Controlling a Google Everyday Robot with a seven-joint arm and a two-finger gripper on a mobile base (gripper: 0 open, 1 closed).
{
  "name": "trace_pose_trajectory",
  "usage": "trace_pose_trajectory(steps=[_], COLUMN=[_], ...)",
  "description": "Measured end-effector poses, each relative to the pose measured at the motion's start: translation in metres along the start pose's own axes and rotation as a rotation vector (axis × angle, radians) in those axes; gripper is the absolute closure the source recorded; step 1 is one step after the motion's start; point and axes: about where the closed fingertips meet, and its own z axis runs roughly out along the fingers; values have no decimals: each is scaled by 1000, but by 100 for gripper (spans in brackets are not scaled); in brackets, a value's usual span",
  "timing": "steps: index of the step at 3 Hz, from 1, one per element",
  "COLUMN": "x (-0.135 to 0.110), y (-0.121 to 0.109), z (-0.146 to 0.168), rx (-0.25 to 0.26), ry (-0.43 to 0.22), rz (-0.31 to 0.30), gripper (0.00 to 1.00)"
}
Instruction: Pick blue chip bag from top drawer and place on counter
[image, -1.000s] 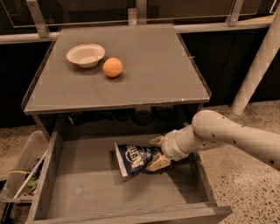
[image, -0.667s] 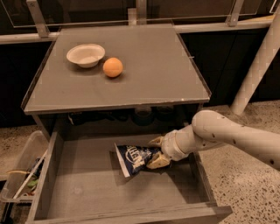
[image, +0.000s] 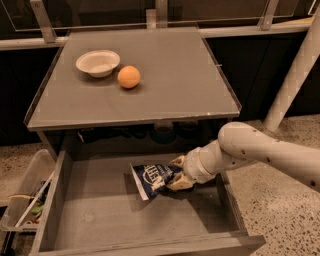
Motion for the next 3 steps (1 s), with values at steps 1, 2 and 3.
trace_pose_trajectory(steps=[1,2,3], x=[-15,-31,-51], y=[5,7,7], z=[-23,-59,-104], rx=[6,40,89], ry=[9,17,33], rz=[-29,-58,-83], gripper=[100,100,100])
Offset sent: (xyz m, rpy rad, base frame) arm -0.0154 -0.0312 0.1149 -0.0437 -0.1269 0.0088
